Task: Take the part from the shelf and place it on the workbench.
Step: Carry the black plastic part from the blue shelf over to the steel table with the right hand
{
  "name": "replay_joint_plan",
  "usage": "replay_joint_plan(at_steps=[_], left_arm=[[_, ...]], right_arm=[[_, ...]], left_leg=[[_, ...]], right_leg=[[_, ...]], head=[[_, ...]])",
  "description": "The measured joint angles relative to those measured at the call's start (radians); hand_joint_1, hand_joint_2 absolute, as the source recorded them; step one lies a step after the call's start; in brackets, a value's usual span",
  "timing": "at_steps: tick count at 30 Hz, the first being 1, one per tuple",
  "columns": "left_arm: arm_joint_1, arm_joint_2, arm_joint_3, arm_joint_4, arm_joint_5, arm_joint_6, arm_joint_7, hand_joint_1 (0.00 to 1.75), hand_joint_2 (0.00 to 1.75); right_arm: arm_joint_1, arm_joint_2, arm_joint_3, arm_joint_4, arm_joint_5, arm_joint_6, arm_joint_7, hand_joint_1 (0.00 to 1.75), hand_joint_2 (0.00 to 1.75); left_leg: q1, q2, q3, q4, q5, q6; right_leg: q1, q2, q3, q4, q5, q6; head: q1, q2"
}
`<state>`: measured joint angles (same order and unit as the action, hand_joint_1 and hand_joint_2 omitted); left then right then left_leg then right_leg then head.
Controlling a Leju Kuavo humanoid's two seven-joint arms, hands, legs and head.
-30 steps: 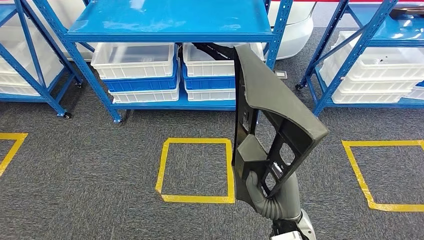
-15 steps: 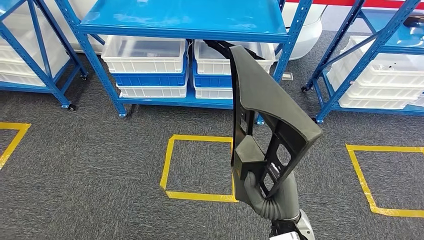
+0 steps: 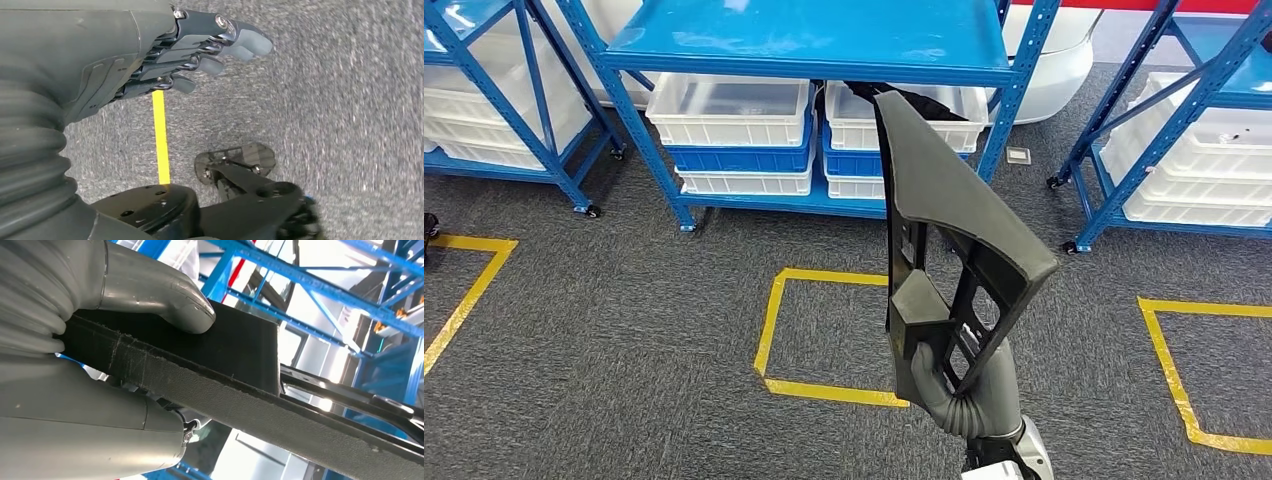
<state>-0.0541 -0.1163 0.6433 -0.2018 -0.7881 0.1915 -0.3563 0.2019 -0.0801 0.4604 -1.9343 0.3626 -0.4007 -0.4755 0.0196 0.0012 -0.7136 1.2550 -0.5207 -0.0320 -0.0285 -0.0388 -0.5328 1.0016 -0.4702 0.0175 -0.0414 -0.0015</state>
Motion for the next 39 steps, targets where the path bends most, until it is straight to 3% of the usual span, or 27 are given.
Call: replay_joint_plan(at_steps=[2,4,6,8,10,12,13,14,15,16,18,20,22,24,26,28,29,30,31,33,35,38,39], left_arm=[[-0.002,0.0,0.0,0.0,0.0,0.0,0.0,0.0,1.75],[-0.005,-0.002,0.0,0.0,-0.001,0.0,0.0,0.0,1.75],[-0.007,-0.002,0.0,0.0,-0.001,0.0,0.0,0.0,1.75],[-0.006,-0.002,0.001,0.0,-0.001,0.001,0.0,0.0,1.75],[-0.006,-0.002,0.001,0.0,-0.001,0.002,0.0,0.0,1.75],[-0.007,-0.002,0.001,0.0,-0.003,0.003,0.0,0.0,1.75],[-0.006,-0.002,0.001,0.0,-0.004,0.003,0.0,0.0,1.75],[-0.006,-0.002,0.001,0.0,-0.005,0.003,0.0,0.0,1.75],[-0.005,-0.002,0.001,0.0,-0.005,0.003,0.0,0.0,1.75],[-0.005,-0.002,0.001,0.0,-0.006,0.003,0.0,0.0,1.75],[-0.005,-0.002,0.001,0.0,-0.007,0.003,0.0,0.0,1.75],[-0.004,-0.002,0.001,0.0,-0.007,0.003,0.0,0.0,1.75],[-0.001,0.0,0.002,0.0,-0.007,0.003,0.0,0.0,1.75],[0.001,0.001,0.003,0.0,-0.007,0.004,0.0,0.0,1.75],[-0.001,0.002,0.003,0.0,-0.007,0.004,0.0,0.0,1.75],[-0.002,0.001,0.003,0.0,-0.007,0.004,0.0,0.0,1.75],[-0.002,0.001,0.003,0.0,-0.008,0.004,0.0,0.0,1.75],[-0.001,0.001,0.003,0.0,-0.008,0.004,0.0,0.0,1.75],[-0.002,0.001,0.003,0.0,-0.008,0.004,0.0,0.0,1.75],[-0.004,0.002,0.004,0.0,-0.008,0.004,0.0,0.0,1.75],[-0.006,0.002,0.004,0.0,-0.008,0.004,0.0,0.0,1.75],[-0.006,0.002,0.006,0.0,-0.009,0.006,0.0,0.0,1.75],[-0.005,0.002,0.007,0.0,-0.01,0.007,0.0,0.0,1.75]], right_arm=[[0.0,0.0,0.0,0.0,0.0,0.001,-0.001,1.75,1.75],[0.0,0.0,0.0,0.0,0.001,0.001,-0.002,1.75,1.75],[-0.001,-0.001,0.001,0.0,0.002,0.002,-0.003,1.75,1.75],[-0.002,-0.001,0.001,0.0,0.002,0.002,-0.003,1.75,1.75],[-0.003,-0.003,0.001,0.0,0.002,0.002,-0.004,1.75,1.75],[-0.003,-0.004,0.001,0.0,0.002,0.002,-0.004,1.75,1.75],[-0.002,-0.005,0.002,0.0,0.002,0.002,-0.004,1.75,1.75],[-0.002,-0.006,0.002,0.0,0.002,0.002,-0.004,1.75,1.75],[-0.003,-0.007,0.002,0.0,0.002,0.002,-0.004,1.75,1.75],[-0.003,-0.008,0.002,0.0,0.002,0.002,-0.004,1.75,1.75],[-0.003,-0.008,0.002,0.0,0.002,0.002,-0.004,1.75,1.75],[-0.003,-0.009,0.003,0.0,0.002,0.002,-0.005,1.75,1.75],[-0.004,-0.009,0.003,0.0,0.002,0.002,-0.005,1.75,1.75],[-0.005,-0.009,0.002,0.0,0.003,0.003,-0.005,1.75,1.75],[-0.003,-0.008,0.001,0.0,0.004,0.004,-0.005,1.75,1.75],[-0.003,-0.008,0.001,0.0,0.005,0.004,-0.005,1.75,1.75],[-0.003,-0.008,0.001,0.0,0.005,0.004,-0.005,1.75,1.75],[-0.003,-0.008,0.001,0.0,0.005,0.004,-0.005,1.75,1.75],[-0.003,-0.008,0.001,0.0,0.005,0.004,-0.005,1.75,1.75],[-0.004,-0.008,0.001,0.0,0.005,0.004,-0.005,1.75,1.75],[-0.004,-0.008,0.001,0.0,0.005,0.005,-0.005,1.75,1.75],[-0.005,-0.008,0.002,0.0,0.006,0.005,-0.005,1.75,1.75],[-0.005,-0.008,0.002,0.0,0.006,0.005,-0.005,1.75,1.75]], left_leg=[[0.0,0.038,0.071,-0.135,0.059,-0.003],[-0.004,0.06,0.104,-0.208,0.079,0.006],[-0.007,0.039,0.098,-0.212,0.078,0.021],[-0.007,0.017,0.094,-0.215,0.083,0.035],[-0.005,-0.005,0.09,-0.217,0.088,0.049],[-0.006,-0.028,0.085,-0.217,0.091,0.057],[-0.007,-0.041,0.084,-0.217,0.092,0.059],[-0.007,-0.054,0.083,-0.217,0.093,0.06],[-0.008,-0.069,0.082,-0.217,0.094,0.059],[-0.007,-0.083,0.083,-0.217,0.096,0.058],[-0.01,-0.109,0.081,-0.215,0.1,0.051],[-0.014,-0.128,0.078,-0.217,0.104,0.041],[-0.012,-0.141,0.074,-0.221,0.11,0.03],[-0.013,-0.104,0.058,-0.189,0.088,0.02],[-0.014,-0.038,0.008,-0.076,0.024,0.013],[-0.01,-0.01,-0.046,0.045,-0.025,0.007],[-0.008,-0.005,-0.053,0.063,-0.025,0.006],[-0.006,-0.001,-0.039,0.043,-0.008,0.005],[-0.006,0.011,-0.005,-0.016,0.023,0.006],[-0.01,0.056,0.068,-0.147,0.068,0.011],[-0.016,0.08,0.094,-0.201,0.077,0.021],[-0.021,0.048,0.087,-0.206,0.081,0.037],[-0.02,0.034,0.086,-0.209,0.084,0.044]], right_leg=[[0.002,-0.015,0.007,0.003,-0.008,0.009],[0.01,-0.03,0.011,0.006,-0.015,0.021],[0.015,-0.049,0.012,0.004,-0.018,0.027],[0.012,-0.043,0.004,0.02,-0.033,0.032],[0.01,-0.001,-0.04,0.111,-0.08,0.026],[0.011,0.029,-0.109,0.251,-0.136,0.018],[0.012,0.034,-0.133,0.298,-0.149,0.019],[0.012,0.036,-0.141,0.307,-0.145,0.024],[0.011,0.039,-0.128,0.275,-0.126,0.031],[0.01,0.048,-0.098,0.21,-0.097,0.038],[0.007,0.085,-0.036,0.072,-0.045,0.043],[0.008,0.1,-0.011,0.021,-0.026,0.035],[0.007,0.078,-0.006,0.019,-0.019,0.023],[0.001,0.054,-0.002,0.014,-0.013,0.008],[0.003,0.029,0.0,0.013,-0.012,-0.003],[0.008,0.0,0.0,0.013,-0.014,-0.007],[0.01,-0.013,0.001,0.013,-0.015,-0.008],[0.01,-0.026,0.002,0.013,-0.017,-0.007],[0.01,-0.038,0.005,0.013,-0.019,-0.006],[0.016,-0.06,0.011,0.015,-0.026,0.001],[0.025,-0.075,0.014,0.017,-0.031,0.009],[0.028,-0.098,0.017,0.013,-0.034,0.019],[0.027,-0.089,0.014,0.018,-0.04,0.023]], head=[[-0.002,0.0],[-0.004,0.0],[-0.003,0.0],[-0.003,0.0],[-0.001,0.0],[0.0,0.0],[0.0,0.0],[0.0,0.0],[0.0,0.0],[0.0,0.0],[0.0,0.0],[-0.001,0.0],[-0.001,0.0],[-0.005,0.0],[-0.01,0.0],[-0.012,0.0],[-0.012,0.0],[-0.012,0.0],[-0.013,0.0],[-0.013,0.0],[-0.012,0.0],[-0.009,0.0],[-0.008,0.0]])
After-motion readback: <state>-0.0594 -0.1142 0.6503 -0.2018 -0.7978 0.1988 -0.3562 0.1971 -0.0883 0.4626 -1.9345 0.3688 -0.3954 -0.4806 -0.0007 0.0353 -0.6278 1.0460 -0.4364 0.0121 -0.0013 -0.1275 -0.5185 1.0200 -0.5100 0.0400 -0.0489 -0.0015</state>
